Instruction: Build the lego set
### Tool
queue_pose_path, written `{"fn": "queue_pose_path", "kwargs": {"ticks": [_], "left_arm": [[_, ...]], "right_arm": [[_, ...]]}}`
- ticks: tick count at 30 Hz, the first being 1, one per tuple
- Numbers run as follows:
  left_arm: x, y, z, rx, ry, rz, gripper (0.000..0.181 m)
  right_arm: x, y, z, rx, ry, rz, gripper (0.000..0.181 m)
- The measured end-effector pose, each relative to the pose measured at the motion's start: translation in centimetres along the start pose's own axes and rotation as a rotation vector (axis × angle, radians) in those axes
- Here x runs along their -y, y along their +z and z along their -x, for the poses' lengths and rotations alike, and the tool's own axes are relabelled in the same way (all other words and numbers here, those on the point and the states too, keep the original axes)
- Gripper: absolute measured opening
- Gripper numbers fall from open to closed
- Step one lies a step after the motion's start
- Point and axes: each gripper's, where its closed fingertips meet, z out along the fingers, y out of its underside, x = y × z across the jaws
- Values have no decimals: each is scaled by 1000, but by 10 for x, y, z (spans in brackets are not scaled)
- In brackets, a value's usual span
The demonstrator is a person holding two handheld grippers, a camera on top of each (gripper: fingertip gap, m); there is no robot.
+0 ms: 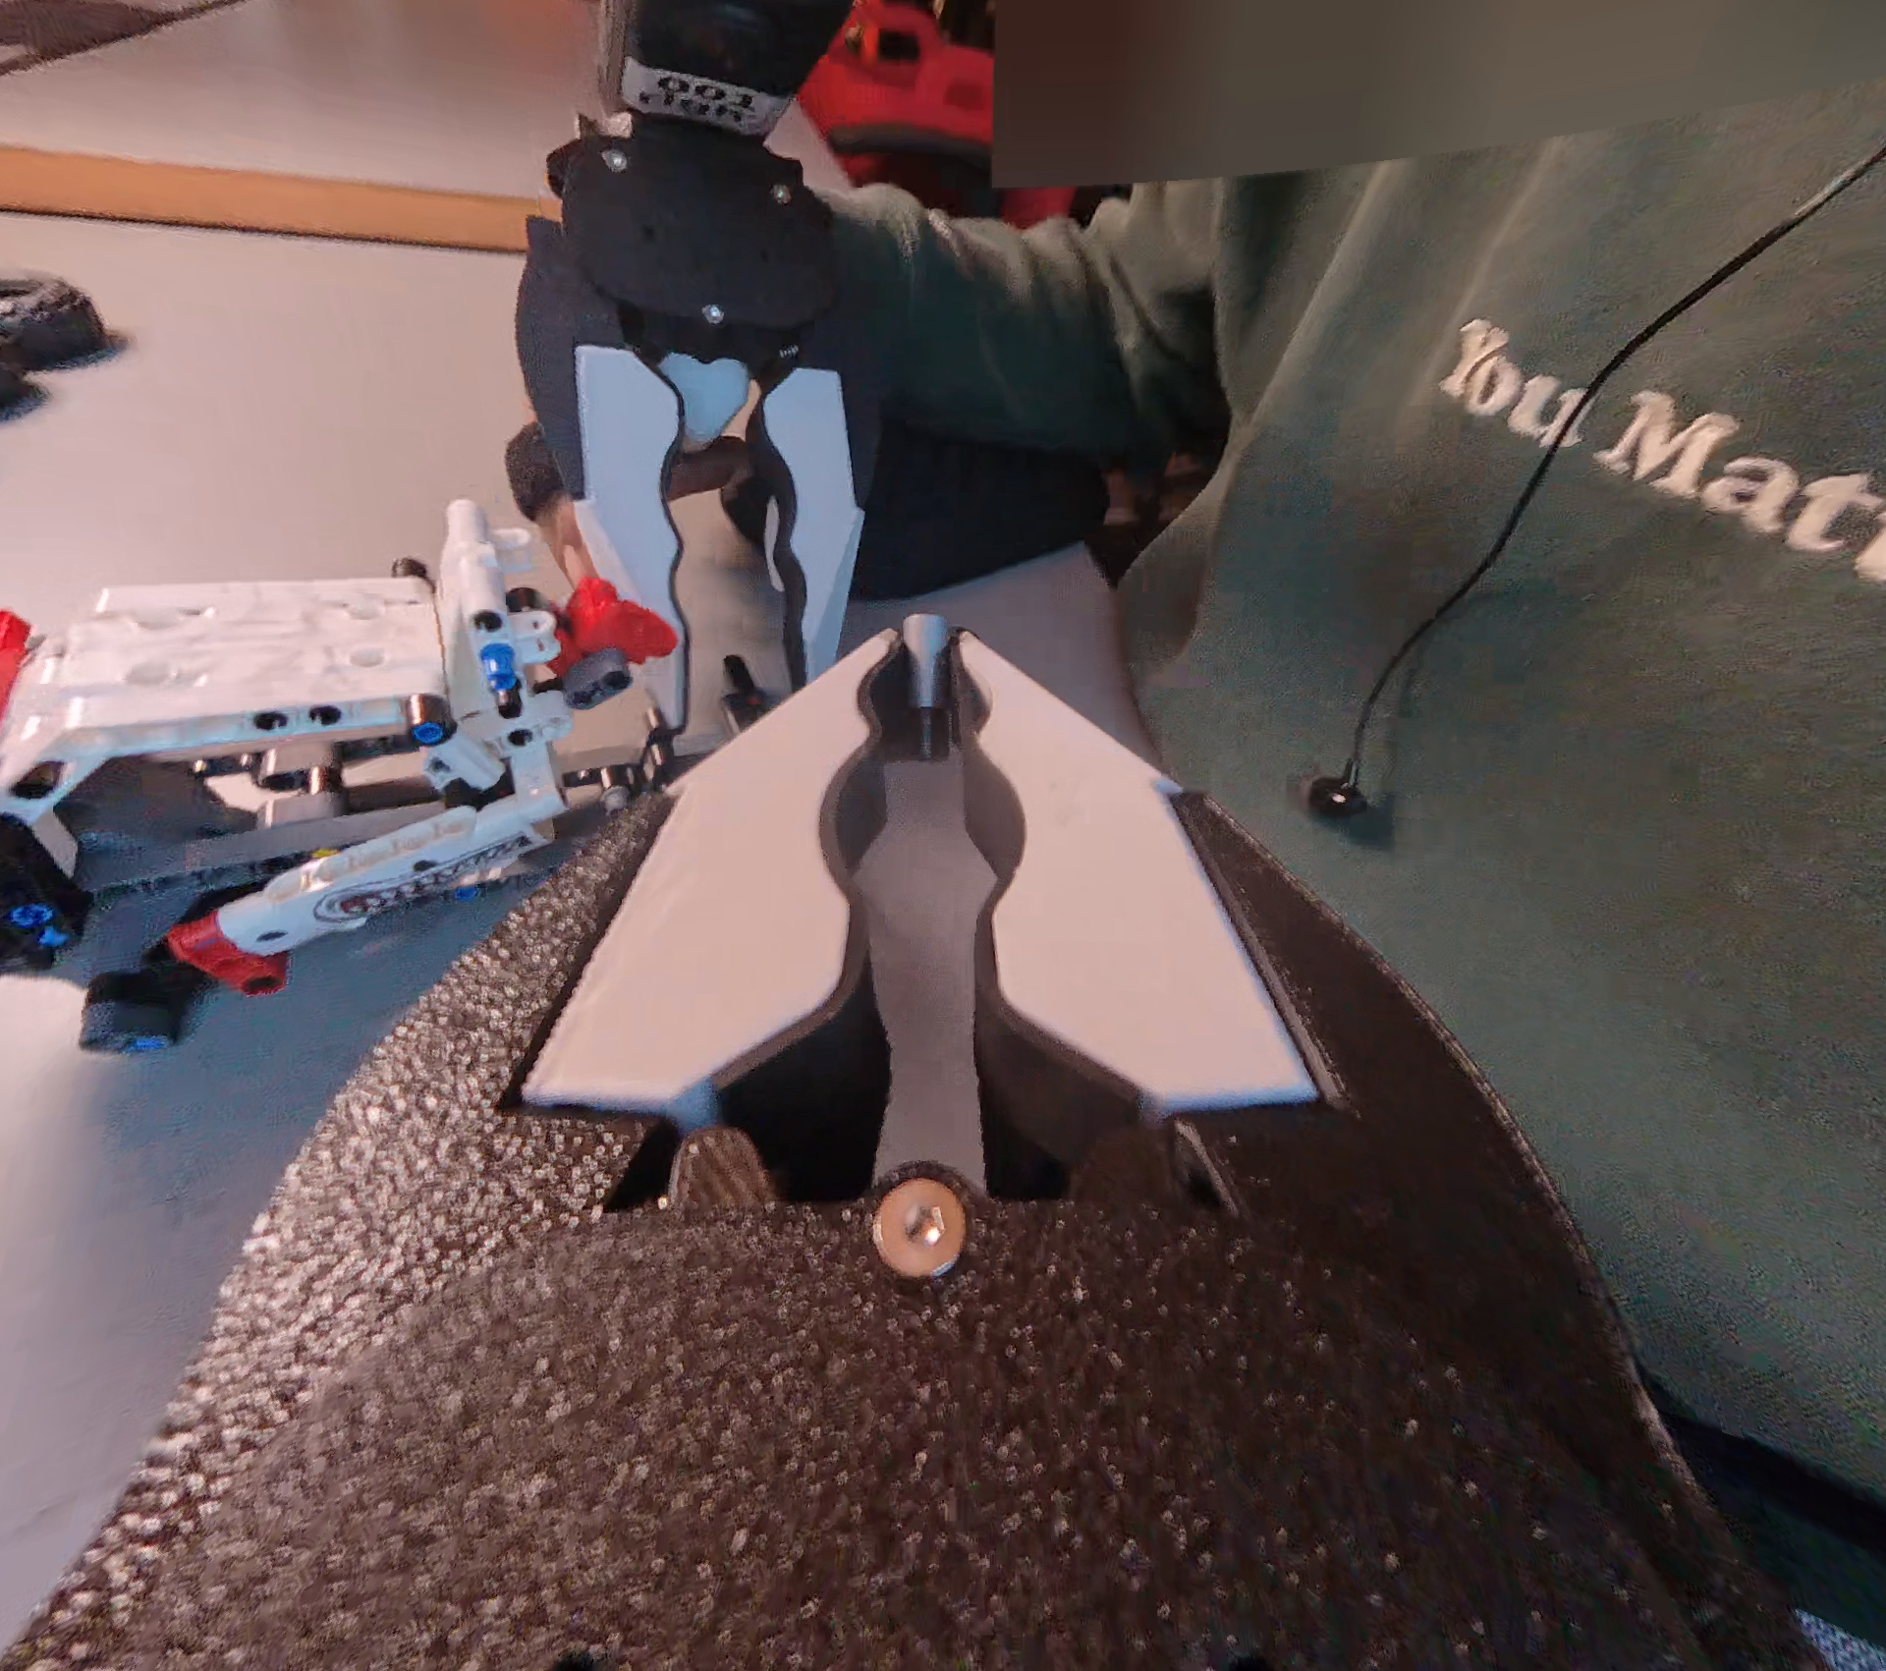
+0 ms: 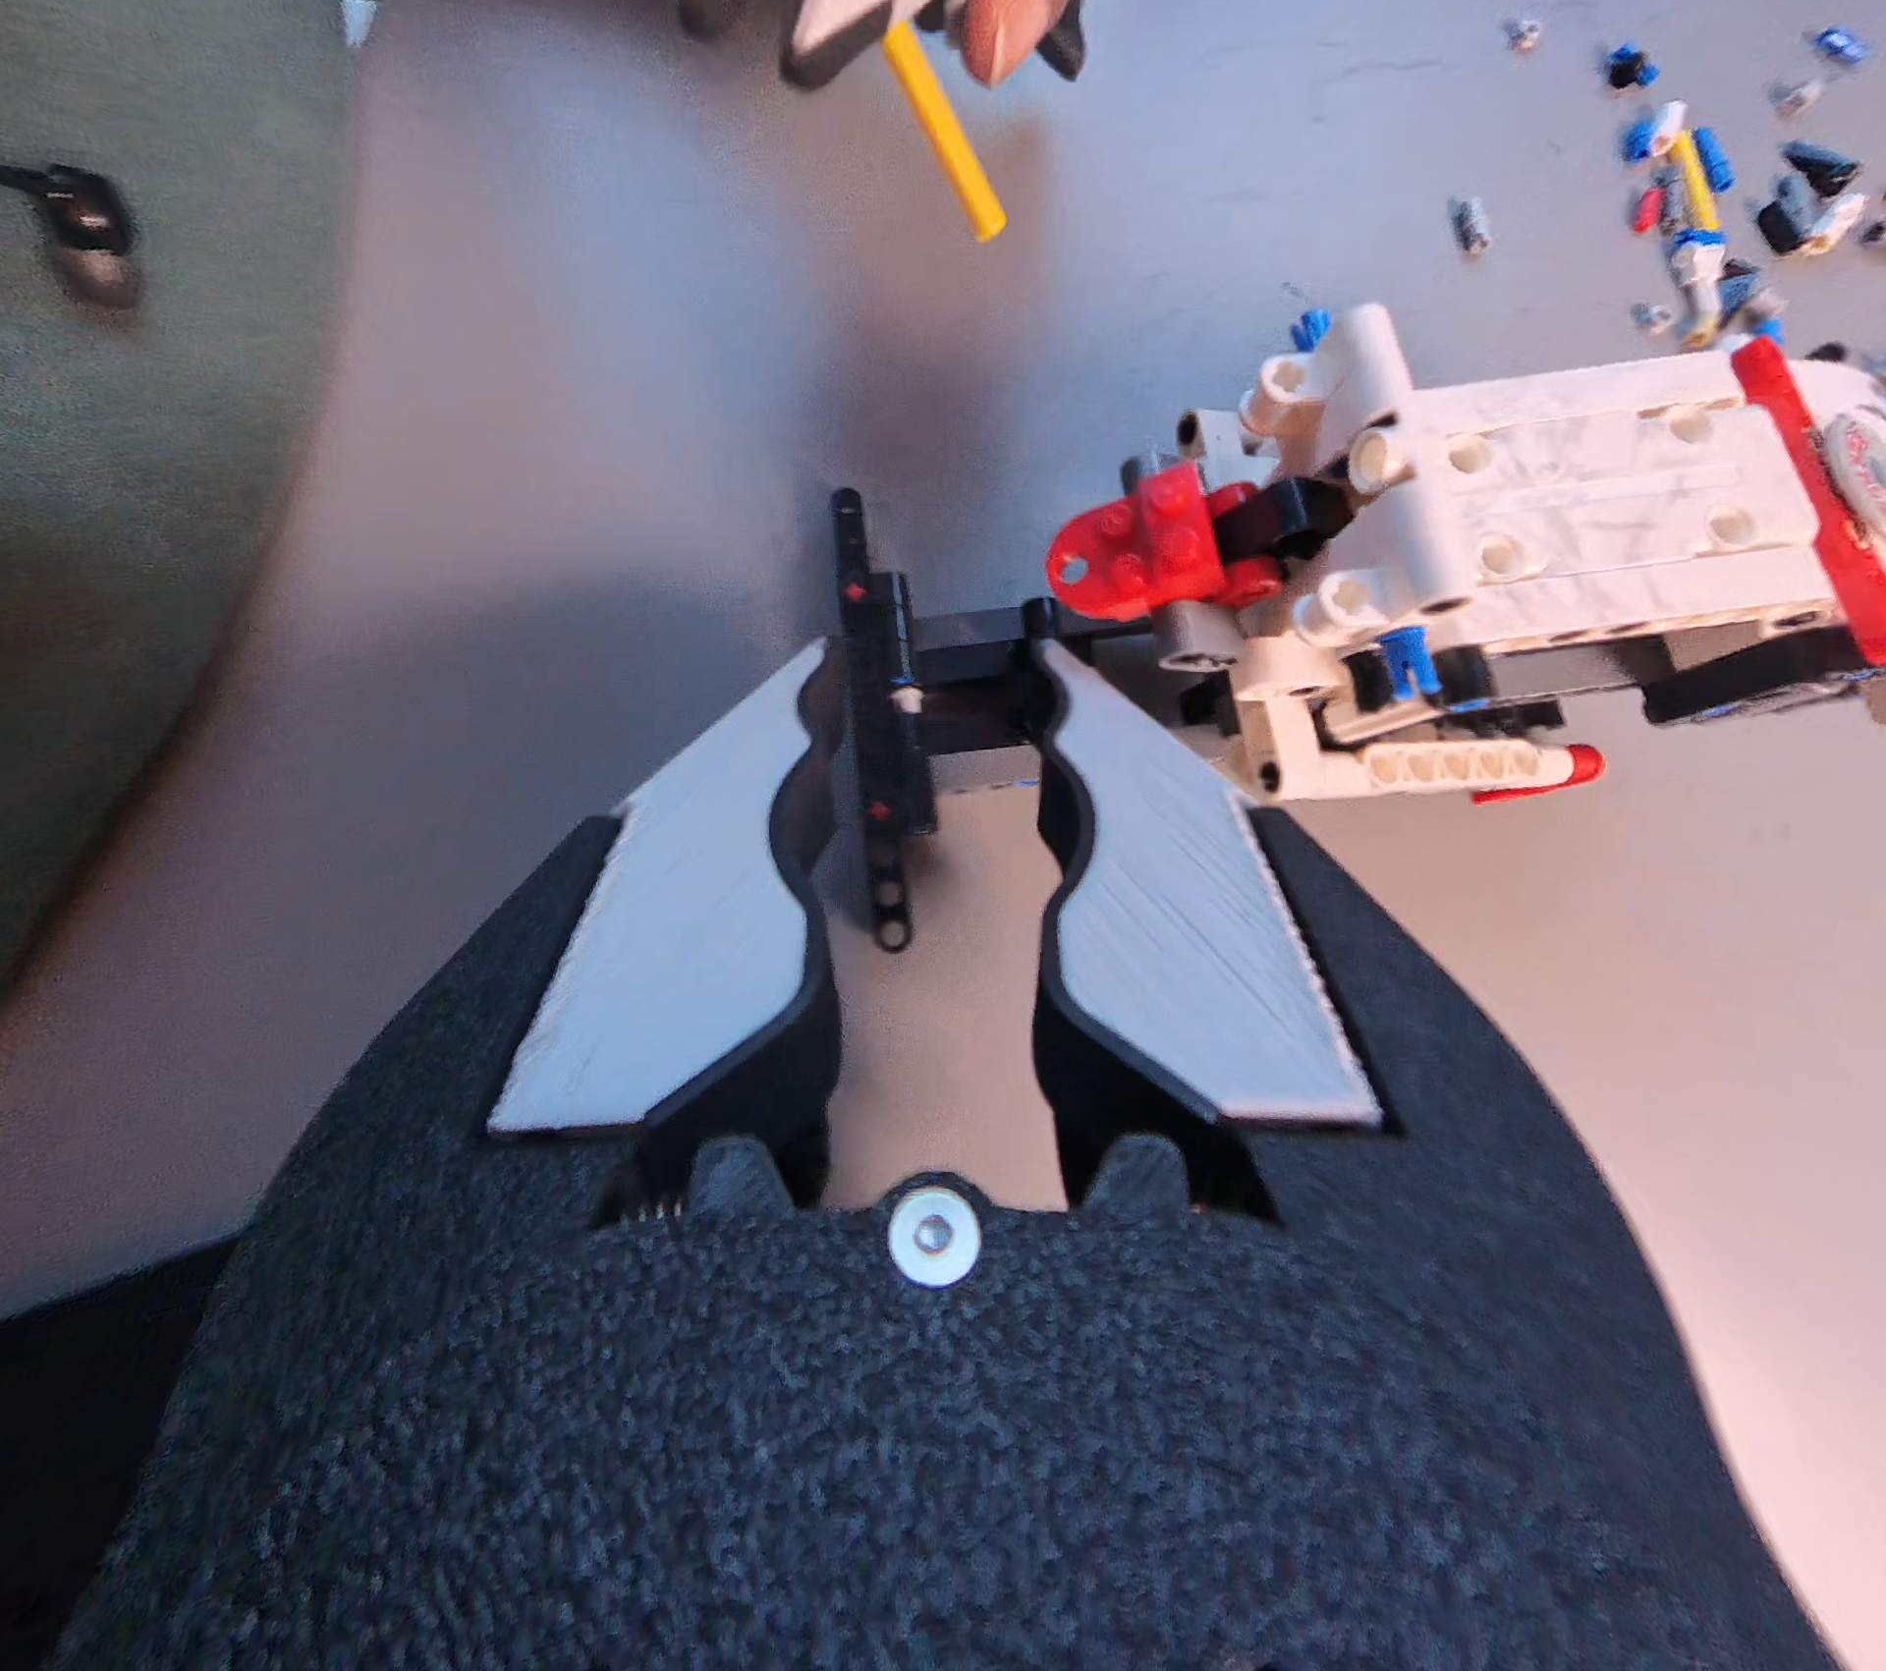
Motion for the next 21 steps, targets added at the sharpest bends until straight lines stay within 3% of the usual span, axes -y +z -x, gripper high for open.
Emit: {"fn": "queue_pose_path", "kwargs": {"ticks": [2,5,8,11,15,18,21], "left_arm": [[11,-1,-11,-62,-10,-67,6],[27,0,-23,-146,-24,-151,6],[36,3,-32,-198,-30,-201,6],[36,5,-33,-182,-12,-193,6],[32,1,-24,-104,-2,-165,7],[16,-2,-1,62,27,-40,23],[1,-5,17,189,45,68,25]], "right_arm": [[14,-19,8,5,-3,-45,20],[50,-36,18,-17,-62,-140,19],[85,-30,16,-92,-138,-261,32],[102,-19,28,-48,-169,-364,10],[101,-19,28,-30,-157,-369,4],[88,-20,19,-47,-113,-305,3],[71,-18,8,-84,-86,-223,4]]}}
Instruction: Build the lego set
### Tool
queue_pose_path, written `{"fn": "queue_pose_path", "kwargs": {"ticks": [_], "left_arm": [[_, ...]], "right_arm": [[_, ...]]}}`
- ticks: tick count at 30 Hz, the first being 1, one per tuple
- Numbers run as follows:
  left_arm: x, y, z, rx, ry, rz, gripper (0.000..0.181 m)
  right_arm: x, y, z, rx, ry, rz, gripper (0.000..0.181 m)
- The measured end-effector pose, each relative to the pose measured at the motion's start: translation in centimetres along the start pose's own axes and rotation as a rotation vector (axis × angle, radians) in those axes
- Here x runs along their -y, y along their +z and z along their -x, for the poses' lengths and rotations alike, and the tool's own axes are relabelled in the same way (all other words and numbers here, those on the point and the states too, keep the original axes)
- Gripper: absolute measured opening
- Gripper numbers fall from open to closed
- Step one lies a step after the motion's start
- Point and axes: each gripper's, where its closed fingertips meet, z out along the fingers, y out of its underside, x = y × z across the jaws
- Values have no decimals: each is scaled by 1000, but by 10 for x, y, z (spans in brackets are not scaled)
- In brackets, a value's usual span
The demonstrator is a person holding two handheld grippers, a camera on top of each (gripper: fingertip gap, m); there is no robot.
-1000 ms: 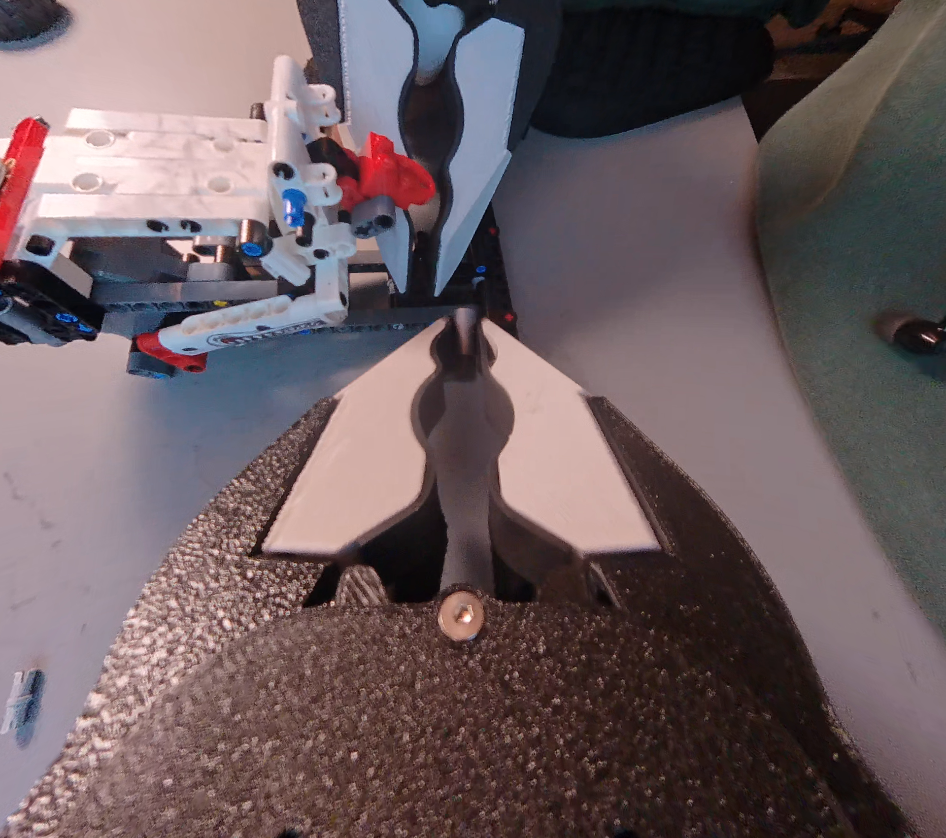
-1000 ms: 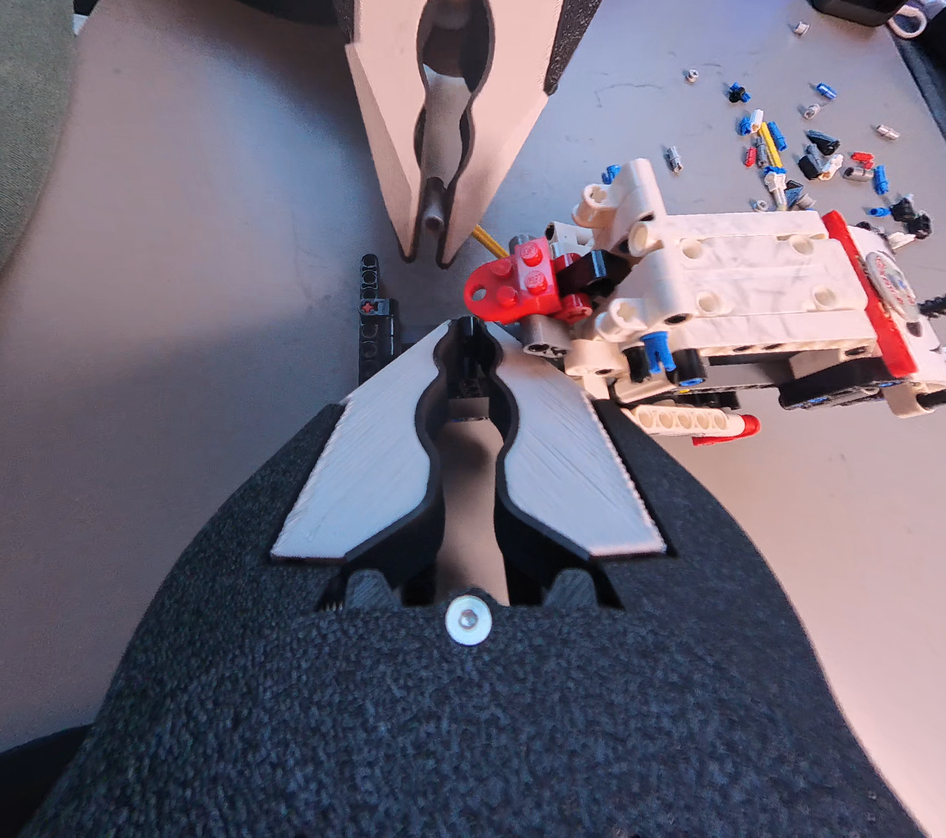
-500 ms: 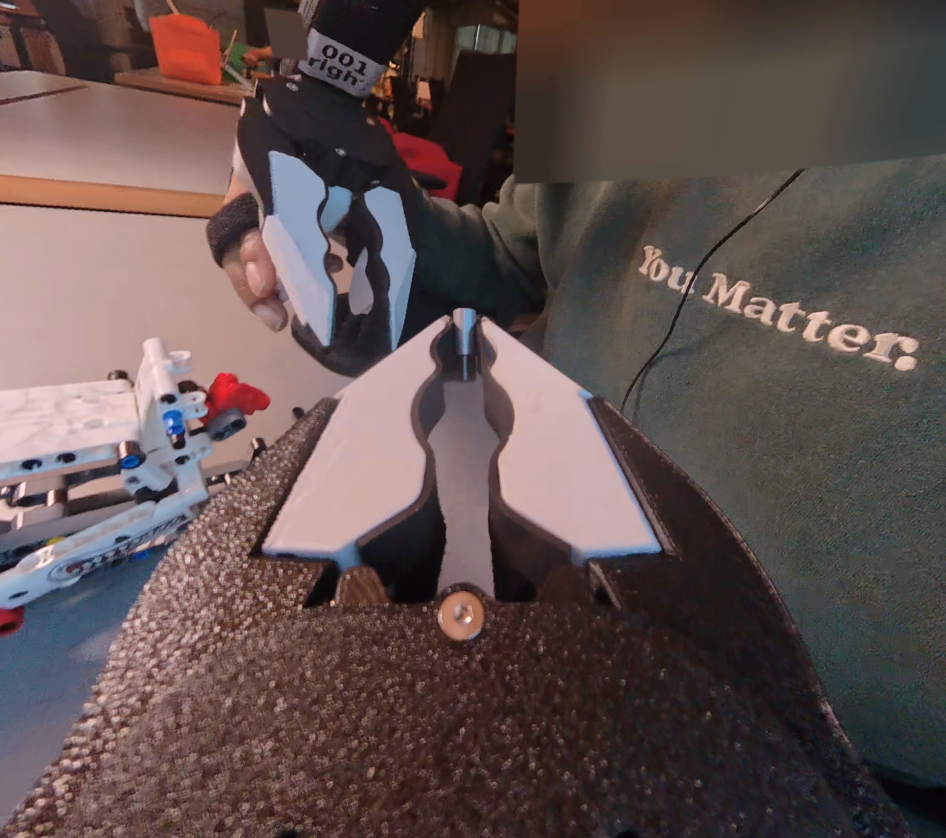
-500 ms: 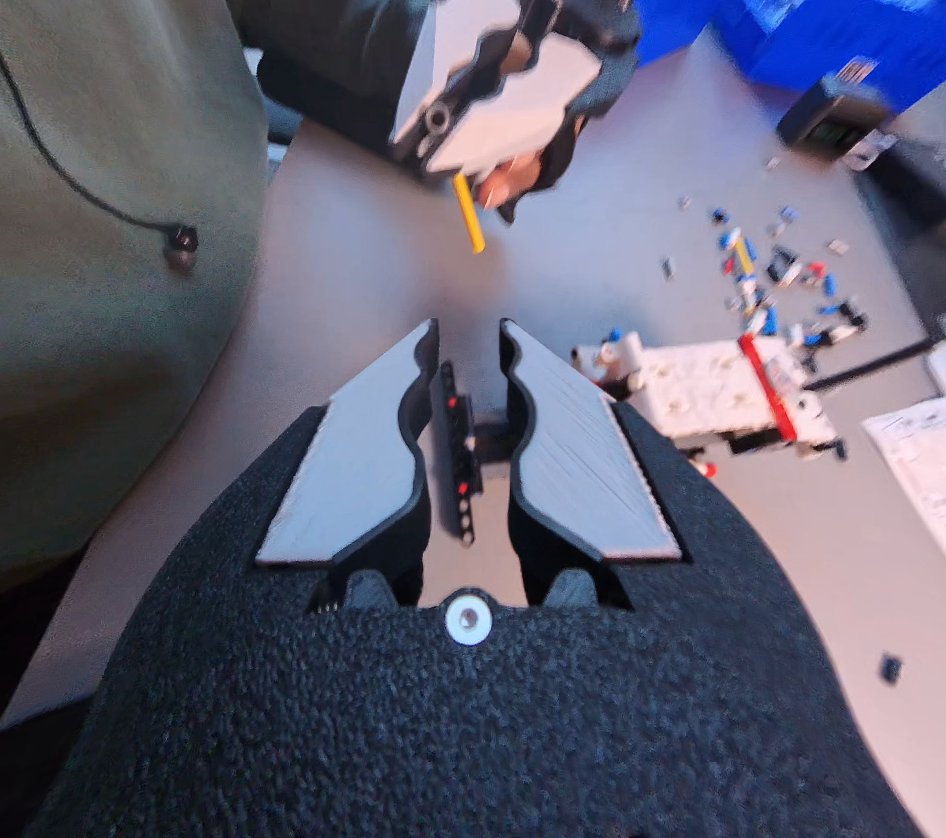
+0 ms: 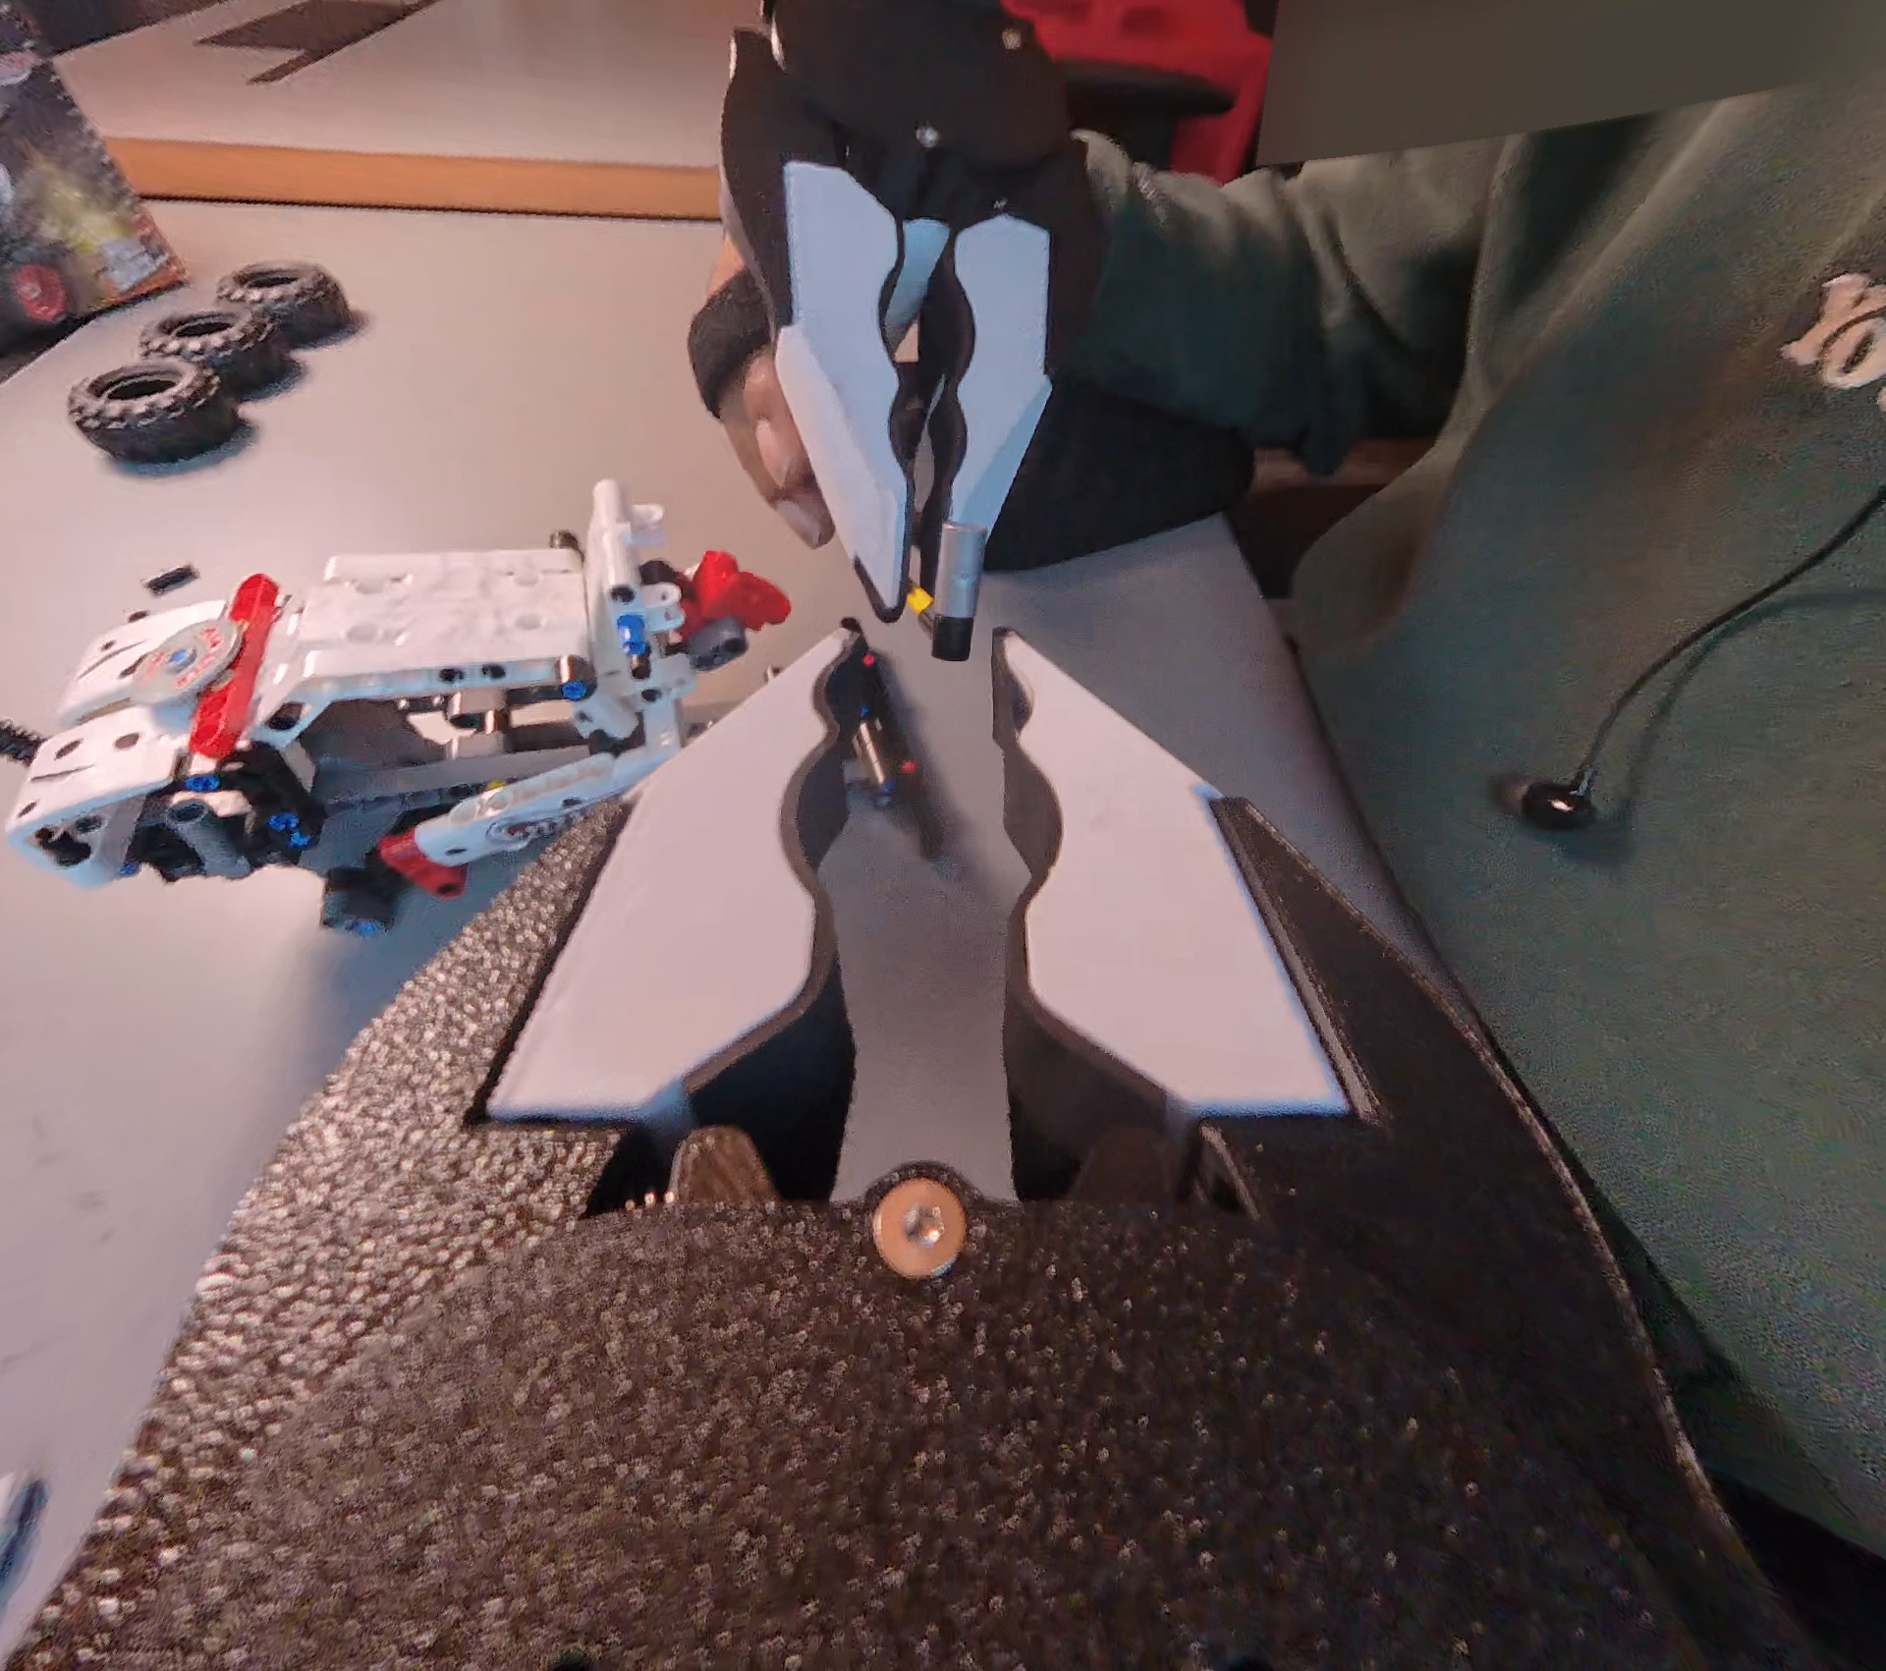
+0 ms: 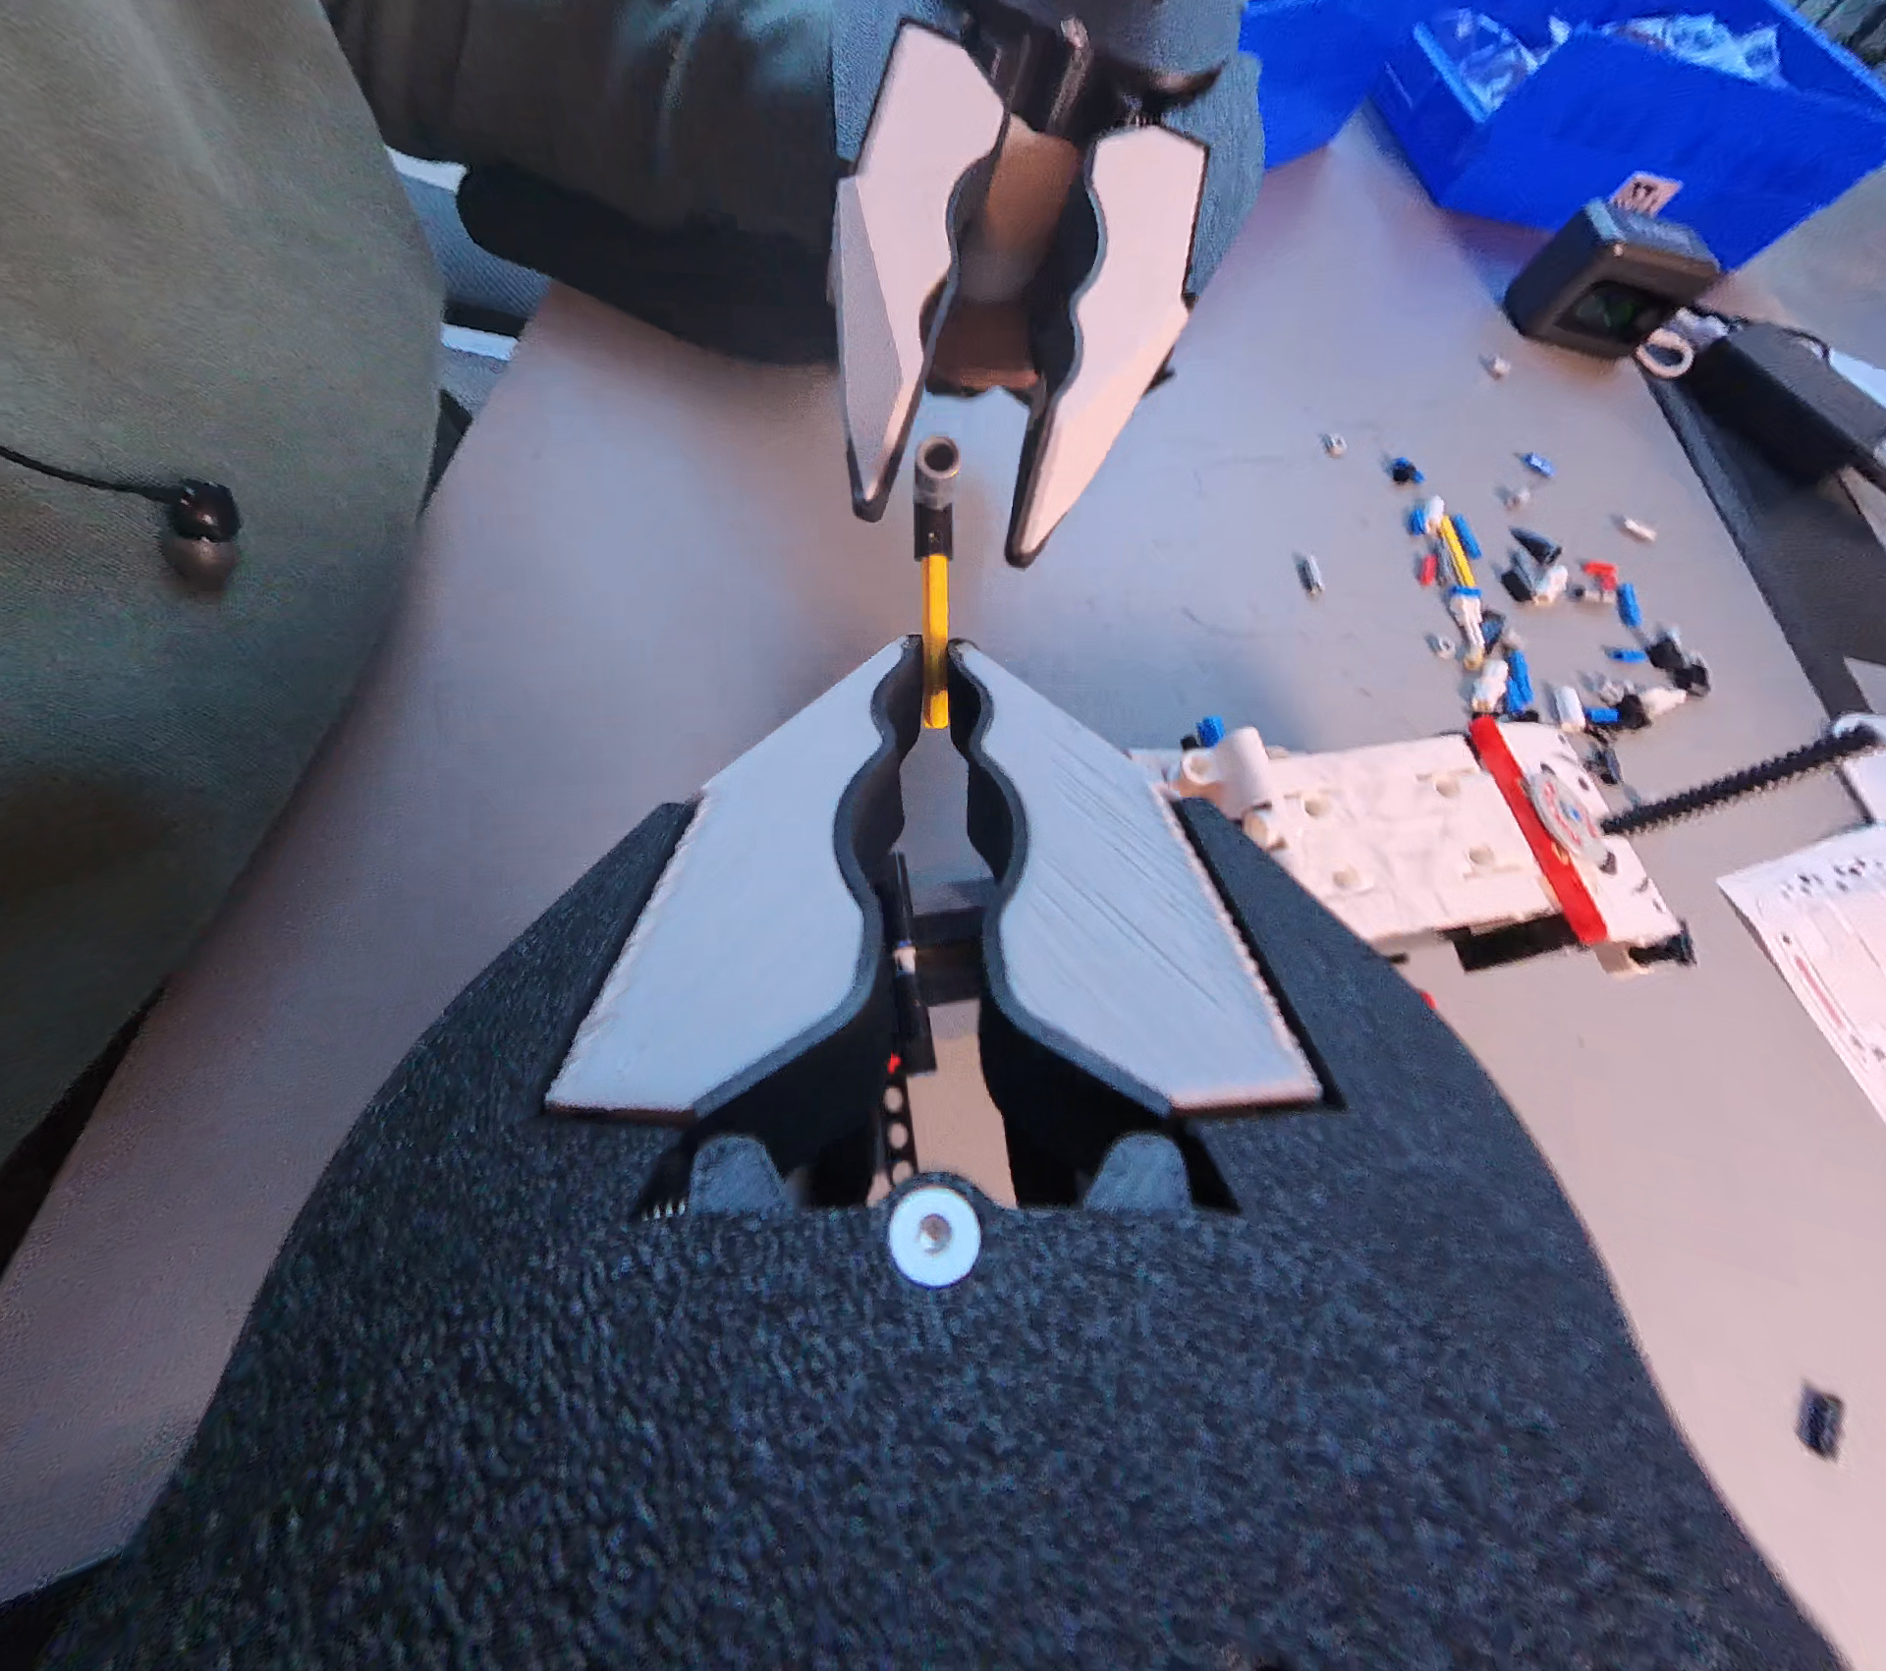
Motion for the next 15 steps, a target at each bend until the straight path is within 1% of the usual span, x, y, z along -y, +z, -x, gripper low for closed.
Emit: {"fn": "queue_pose_path", "kwargs": {"ticks": [3,5,7,8,12,15], "left_arm": [[-14,6,7,67,41,98,19],[-26,10,10,104,80,180,14],[-34,12,12,127,108,225,7],[-37,12,13,137,110,243,7],[-47,13,17,142,104,280,7],[-47,13,17,127,90,246,7]], "right_arm": [[-19,8,-2,-3,26,99,4],[-27,13,-1,11,48,133,4],[-34,15,-2,10,65,164,4],[-36,16,-3,11,71,174,4],[-39,16,-4,9,84,173,3],[-36,14,-5,9,89,146,4]]}}
